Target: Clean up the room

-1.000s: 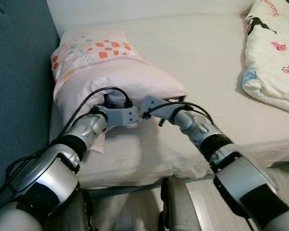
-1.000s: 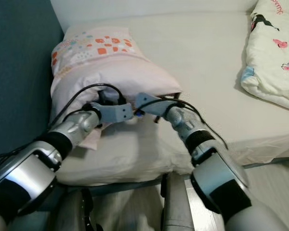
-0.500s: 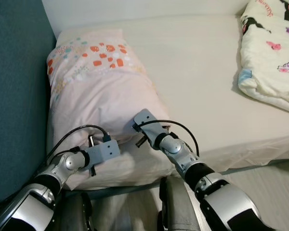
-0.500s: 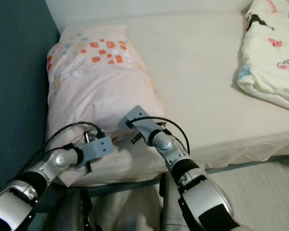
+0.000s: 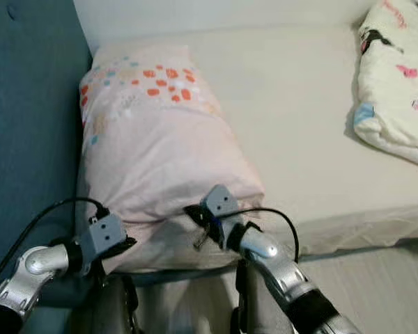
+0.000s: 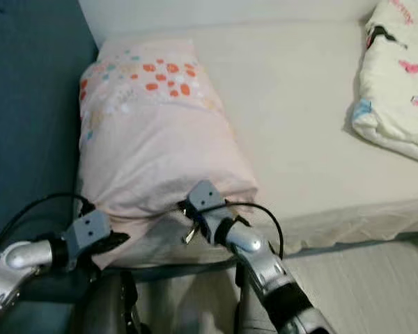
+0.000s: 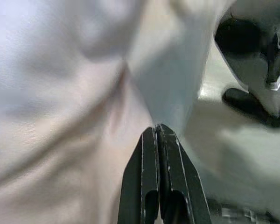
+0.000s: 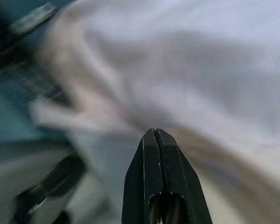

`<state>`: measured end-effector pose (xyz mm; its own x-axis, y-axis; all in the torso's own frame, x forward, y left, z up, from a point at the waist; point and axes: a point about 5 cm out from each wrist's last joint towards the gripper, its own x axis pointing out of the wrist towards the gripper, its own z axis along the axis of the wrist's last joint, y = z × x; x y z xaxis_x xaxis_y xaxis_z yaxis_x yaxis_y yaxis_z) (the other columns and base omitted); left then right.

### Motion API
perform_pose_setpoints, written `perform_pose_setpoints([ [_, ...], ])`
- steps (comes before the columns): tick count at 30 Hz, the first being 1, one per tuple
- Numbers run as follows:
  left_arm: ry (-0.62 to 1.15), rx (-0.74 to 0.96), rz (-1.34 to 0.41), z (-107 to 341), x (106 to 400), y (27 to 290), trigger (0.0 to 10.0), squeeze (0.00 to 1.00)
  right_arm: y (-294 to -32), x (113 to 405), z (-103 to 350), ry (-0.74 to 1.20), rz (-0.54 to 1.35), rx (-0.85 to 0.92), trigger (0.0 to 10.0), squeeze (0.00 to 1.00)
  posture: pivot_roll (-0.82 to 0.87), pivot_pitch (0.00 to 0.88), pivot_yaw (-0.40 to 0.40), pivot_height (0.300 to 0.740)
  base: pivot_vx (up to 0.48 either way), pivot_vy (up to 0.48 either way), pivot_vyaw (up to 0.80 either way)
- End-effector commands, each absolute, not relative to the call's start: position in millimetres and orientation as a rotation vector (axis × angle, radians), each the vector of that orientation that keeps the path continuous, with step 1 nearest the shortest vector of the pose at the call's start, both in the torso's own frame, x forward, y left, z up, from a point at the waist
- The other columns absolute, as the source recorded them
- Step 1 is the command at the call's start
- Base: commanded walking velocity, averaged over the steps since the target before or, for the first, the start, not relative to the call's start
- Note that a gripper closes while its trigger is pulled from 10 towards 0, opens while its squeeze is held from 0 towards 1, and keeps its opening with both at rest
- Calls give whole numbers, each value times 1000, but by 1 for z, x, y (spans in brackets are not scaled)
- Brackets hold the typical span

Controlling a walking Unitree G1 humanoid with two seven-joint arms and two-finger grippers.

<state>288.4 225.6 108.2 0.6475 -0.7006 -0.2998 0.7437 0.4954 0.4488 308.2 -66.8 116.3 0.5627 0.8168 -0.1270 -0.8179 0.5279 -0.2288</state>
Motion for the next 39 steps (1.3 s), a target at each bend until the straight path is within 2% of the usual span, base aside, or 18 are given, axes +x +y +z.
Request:
perform_pose_setpoints([
  [1, 96, 531, -900, 101, 283, 220, 0, 0, -67, 304, 116, 26, 1020, -266, 10000, 0, -44, 306, -54, 570, 0, 0, 0],
  [2, 80, 461, -931, 102, 281, 209, 0, 0, -68, 303, 127, 26, 1036, -213, 10000, 0, -49, 301, -52, 570, 0, 0, 0],
  [8, 109, 447, -1013, 102, 271, 198, 0, 0, -75, 294, 142, 51, 1113, -197, 10000, 0, -50, 296, -51, 570, 0, 0, 0],
  [12, 198, 570, -1060, 90, 276, 191, 0, 0, -89, 303, 133, 131, 1114, -287, 10000, 0, -48, 301, -55, 570, 0, 0, 0],
  [15, 328, 762, -1093, 73, 296, 182, 0, 0, -102, 320, 109, 297, 1140, -459, 10000, 0, -50, 320, -50, 570, 0, 0, 0],
  [17, 350, 801, -1098, 70, 301, 179, 0, 0, -106, 324, 103, 346, 1151, -518, 10000, 0, -50, 320, -50, 570, 0, 0, 0],
  [18, 376, 858, -1093, 68, 310, 172, 0, 0, -112, 332, 98, 417, 1142, -609, 10000, 0, -50, 327, -45, 570, 0, 0, 0],
  [19, 376, 858, -1093, 68, 310, 172, 0, 0, -112, 332, 98, 417, 1142, -609, 10000, 0, -50, 327, -45, 570, 0, 0, 0],
  [21, 388, 967, -1068, 70, 323, 163, 0, 0, -118, 346, 100, 442, 1078, -730, 10000, 0, -55, 337, -38, 570, 0, 0, 0],
  [24, 354, 1090, -946, 84, 347, 152, 0, 0, -118, 363, 114, 424, 976, -760, 10000, 0, -69, 347, -23, 570, 0, 0, 0],
  [29, 307, 1189, -861, 96, 361, 146, 0, 0, -119, 375, 126, 373, 876, -829, 10000, 0, -75, 355, -15, 570, 0, 0, 0],
  [33, 187, 1321, -666, 127, 385, 136, 0, 0, -124, 397, 158, 233, 662, -927, 10000, 0, -80, 362, -4, 570, 0, 0, 0],
  [39, 90, 1408, -545, 147, 397, 129, 0, 0, -130, 405, 171, 173, 551, -1039, 10000, 0, -87, 359, 2, 570, 0, 0, 0],
])
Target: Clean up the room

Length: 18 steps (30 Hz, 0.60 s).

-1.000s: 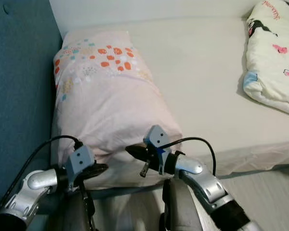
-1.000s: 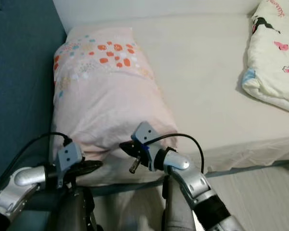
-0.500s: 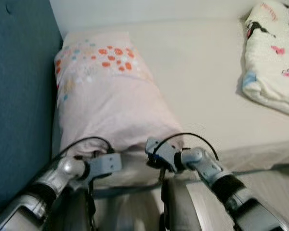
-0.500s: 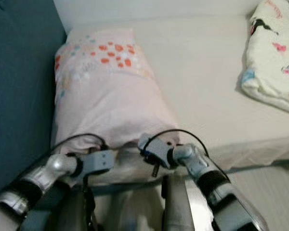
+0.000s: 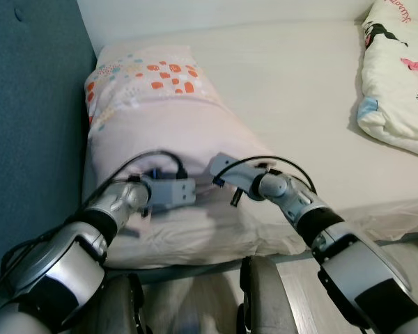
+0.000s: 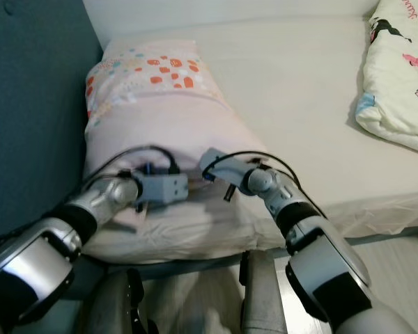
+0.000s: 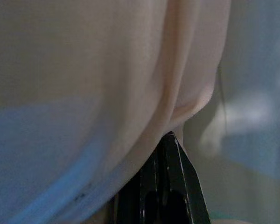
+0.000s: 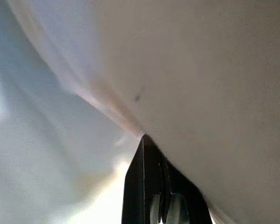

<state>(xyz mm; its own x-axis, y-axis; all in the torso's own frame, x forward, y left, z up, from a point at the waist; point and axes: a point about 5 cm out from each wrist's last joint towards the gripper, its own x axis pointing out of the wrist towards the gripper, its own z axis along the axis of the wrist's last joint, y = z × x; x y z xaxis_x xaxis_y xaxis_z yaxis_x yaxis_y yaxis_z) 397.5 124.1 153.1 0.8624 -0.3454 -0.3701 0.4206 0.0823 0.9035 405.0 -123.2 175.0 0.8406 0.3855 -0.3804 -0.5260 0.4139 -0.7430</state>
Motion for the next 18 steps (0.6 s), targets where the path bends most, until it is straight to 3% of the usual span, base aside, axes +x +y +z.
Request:
perform_pose_setpoints([
  [1, 48, 1445, -500, 156, 401, 125, 0, 0, -134, 408, 176, 150, 496, -1093, 10000, 0, -91, 359, 2, 570, 0, 0, 0],
  [11, -165, 1489, -235, 200, 415, 114, 0, 0, -157, 420, 212, 4, 138, -1257, 10000, 0, -92, 357, 9, 570, 0, 0, 0],
  [18, -207, 1474, -144, 212, 418, 118, 0, 0, -159, 422, 223, -28, 84, -1265, 10000, 0, -99, 355, 8, 570, 0, 0, 0],
])
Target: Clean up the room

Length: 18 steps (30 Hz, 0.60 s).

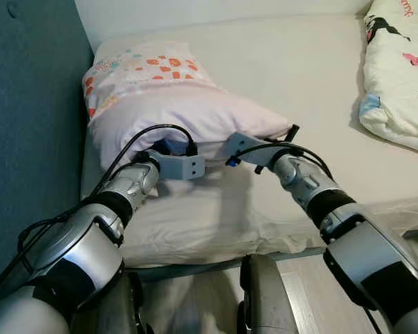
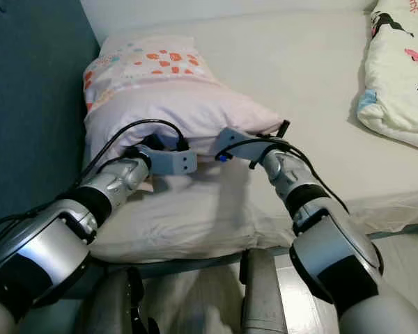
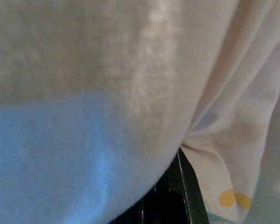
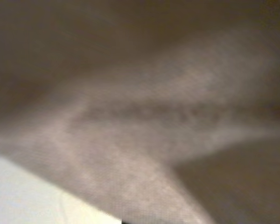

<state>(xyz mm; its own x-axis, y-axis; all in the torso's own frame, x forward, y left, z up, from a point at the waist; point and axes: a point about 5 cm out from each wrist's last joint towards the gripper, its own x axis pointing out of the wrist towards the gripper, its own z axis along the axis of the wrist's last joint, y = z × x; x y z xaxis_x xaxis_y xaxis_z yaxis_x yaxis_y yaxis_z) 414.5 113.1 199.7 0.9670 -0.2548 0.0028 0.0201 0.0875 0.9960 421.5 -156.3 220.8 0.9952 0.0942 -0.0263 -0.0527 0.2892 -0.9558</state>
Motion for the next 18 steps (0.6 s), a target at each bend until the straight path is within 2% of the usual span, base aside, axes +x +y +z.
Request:
perform_pose_setpoints([
  [1, -207, 1474, -144, 212, 418, 118, 0, 0, -159, 422, 223, -28, 84, -1265, 10000, 0, -99, 355, 8, 570, 0, 0, 0],
  [3, -132, 1464, -203, 201, 416, 122, 0, 0, -146, 420, 213, -10, 154, -1155, 10000, 0, -100, 349, 2, 570, 0, 0, 0],
  [4, -132, 1464, -203, 201, 416, 122, 0, 0, -146, 420, 213, -10, 154, -1155, 10000, 0, -100, 349, 2, 570, 0, 0, 0],
  [9, 26, 1355, -353, 169, 407, 139, 0, 0, -105, 411, 189, -4, 381, -813, 10000, 0, -77, 343, -12, 570, 0, 0, 0],
  [10, 26, 1355, -353, 169, 407, 139, 0, 0, -105, 411, 189, -4, 381, -813, 10000, 0, -77, 343, -12, 570, 0, 0, 0],
  [12, 78, 1262, -372, 161, 403, 152, 0, 0, -91, 405, 182, -16, 466, -663, 10000, 0, -70, 336, -10, 570, 0, 0, 0],
  [13, 106, 1162, -403, 157, 400, 161, 0, 0, -83, 402, 178, -25, 509, -569, 10000, 0, -66, 331, -15, 570, 0, 0, 0],
  [18, 152, 833, -466, 147, 386, 196, 0, 0, -67, 389, 165, -57, 619, -359, 10000, 0, -51, 308, -28, 570, 0, 0, 0],
])
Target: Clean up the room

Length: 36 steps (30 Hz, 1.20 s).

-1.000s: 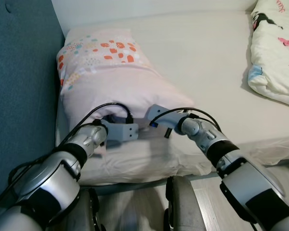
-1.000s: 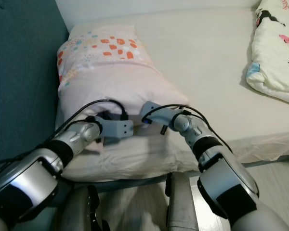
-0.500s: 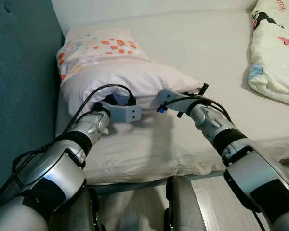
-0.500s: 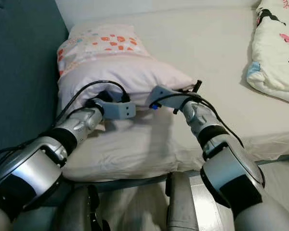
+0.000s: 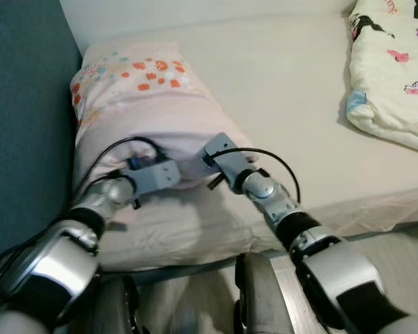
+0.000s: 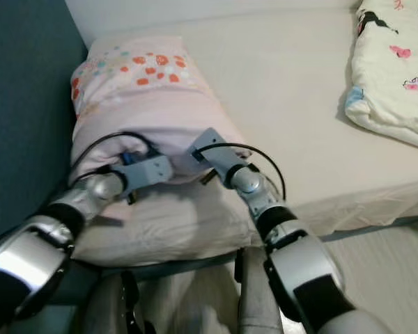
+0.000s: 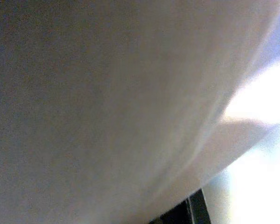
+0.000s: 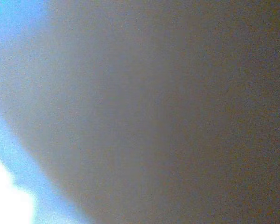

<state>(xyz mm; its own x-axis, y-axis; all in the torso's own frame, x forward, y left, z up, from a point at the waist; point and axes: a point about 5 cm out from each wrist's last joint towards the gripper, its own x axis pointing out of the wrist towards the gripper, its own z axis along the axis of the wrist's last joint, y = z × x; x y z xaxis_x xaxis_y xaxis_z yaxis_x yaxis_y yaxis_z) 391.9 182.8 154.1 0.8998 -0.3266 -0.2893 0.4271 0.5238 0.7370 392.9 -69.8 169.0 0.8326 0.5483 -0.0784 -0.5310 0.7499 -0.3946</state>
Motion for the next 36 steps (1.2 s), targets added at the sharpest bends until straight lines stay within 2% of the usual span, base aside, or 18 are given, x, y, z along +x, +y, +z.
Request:
perform_pose_setpoints([
  [1, 152, 789, -486, 146, 383, 200, 0, 0, -65, 387, 163, -61, 633, -330, 10000, 0, -51, 308, -28, 570, 0, 0, 0],
  [2, 152, 789, -486, 146, 383, 200, 0, 0, -65, 387, 163, -61, 633, -330, 10000, 0, -51, 308, -28, 570, 0, 0, 0],
  [3, 125, 584, -600, 141, 367, 212, 0, 0, -59, 376, 151, -73, 682, -258, 10000, 0, -37, 280, -33, 570, 0, 0, 0],
  [4, 125, 584, -600, 141, 367, 212, 0, 0, -59, 376, 151, -73, 682, -258, 10000, 0, -37, 280, -33, 570, 0, 0, 0],
  [6, 102, 457, -726, 138, 342, 223, 0, 0, -54, 363, 138, -80, 719, -202, 10000, 0, -32, 268, -31, 570, 0, 0, 0],
  [7, 102, 457, -726, 138, 342, 223, 0, 0, -54, 363, 138, -80, 719, -202, 10000, 0, -32, 268, -31, 570, 0, 0, 0],
  [10, 125, 415, -828, 131, 312, 226, 0, 0, -55, 351, 124, -66, 738, -172, 10000, 0, -24, 255, -36, 570, 0, 0, 0],
  [14, 173, 324, -978, 122, 260, 213, 0, 0, -61, 332, 101, -31, 733, -149, 10000, 0, -8, 242, -41, 570, 0, 0, 0],
  [17, 180, 300, -1004, 120, 250, 209, 0, 0, -62, 327, 97, -29, 730, -145, 10000, 0, -8, 242, -41, 570, 0, 0, 0],
  [18, 187, 228, -1030, 118, 230, 204, 0, 0, -63, 316, 91, -28, 723, -141, 10000, 0, -14, 227, -42, 570, 0, 0, 0],
  [19, 187, 228, -1030, 118, 230, 204, 0, 0, -63, 316, 91, -28, 723, -141, 10000, 0, -14, 227, -42, 570, 0, 0, 0],
  [26, 101, 57, -884, 142, 224, 226, 0, 0, -69, 299, 103, -97, 702, -80, 10000, 0, -2, 200, -37, 570, 0, 0, 0],
  [28, -10, 55, -634, 154, 246, 240, 0, 0, -82, 297, 115, -181, 585, -59, 10000, 0, 3, 188, -38, 570, 0, 0, 0],
  [30, -10, 55, -634, 154, 246, 240, 0, 0, -82, 297, 115, -181, 585, -59, 10000, 0, 3, 188, -38, 570, 0, 0, 0],
  [31, -17, 80, -490, 153, 256, 245, 0, 0, -90, 298, 120, -209, 514, -46, 10000, 0, 1, 180, -33, 570, 0, 0, 0],
  [33, -17, 80, -490, 153, 256, 245, 0, 0, -90, 298, 120, -209, 514, -46, 10000, 0, 1, 180, -33, 570, 0, 0, 0],
  [34, -1, 80, -373, 150, 264, 245, 0, 0, -98, 298, 124, -226, 442, -58, 10000, 0, -2, 172, -30, 570, 0, 0, 0],
  [36, 8, 41, -287, 146, 270, 238, 0, 0, -107, 300, 124, -209, 368, -62, 10000, 0, -10, 160, -22, 570, 0, 0, 0],
])
